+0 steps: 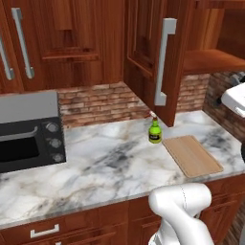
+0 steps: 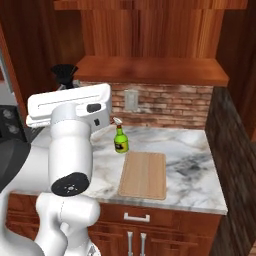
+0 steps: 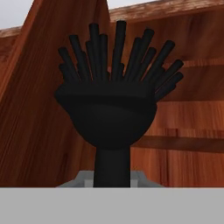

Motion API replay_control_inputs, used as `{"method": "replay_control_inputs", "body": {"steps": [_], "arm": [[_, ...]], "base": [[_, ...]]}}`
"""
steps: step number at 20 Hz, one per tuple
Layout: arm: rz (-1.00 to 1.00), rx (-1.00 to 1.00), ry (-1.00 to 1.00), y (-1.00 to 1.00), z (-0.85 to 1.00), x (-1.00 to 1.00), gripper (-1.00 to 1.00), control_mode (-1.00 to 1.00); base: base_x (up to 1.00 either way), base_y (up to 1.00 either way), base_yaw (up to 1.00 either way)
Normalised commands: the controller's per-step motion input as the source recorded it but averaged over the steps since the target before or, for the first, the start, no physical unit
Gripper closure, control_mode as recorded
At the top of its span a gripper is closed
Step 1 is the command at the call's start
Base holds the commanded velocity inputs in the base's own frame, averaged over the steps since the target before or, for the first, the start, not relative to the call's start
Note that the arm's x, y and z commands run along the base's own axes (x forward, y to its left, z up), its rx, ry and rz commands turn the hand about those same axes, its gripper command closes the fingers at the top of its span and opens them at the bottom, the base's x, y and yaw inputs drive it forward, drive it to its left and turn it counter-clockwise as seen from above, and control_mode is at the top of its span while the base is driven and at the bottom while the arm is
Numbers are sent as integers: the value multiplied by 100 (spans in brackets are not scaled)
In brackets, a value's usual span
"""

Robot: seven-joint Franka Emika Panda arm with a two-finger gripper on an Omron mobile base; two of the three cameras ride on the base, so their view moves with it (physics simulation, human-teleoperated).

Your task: Grab the spray bottle from the cabinet, then place it next to the cutting board for sanitizing. Then grab the dish brush from the countertop next to the sink and place it next to the cutting board.

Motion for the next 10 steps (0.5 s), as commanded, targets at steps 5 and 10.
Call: {"method": "replay_control_inputs", "body": {"steps": [5, 10], "arm": [[0, 0, 0, 0, 0, 0, 100, 100], [0, 0, 0, 0, 0, 0, 100, 100]], "base": [[21, -27, 13], [8, -34, 14]]}}
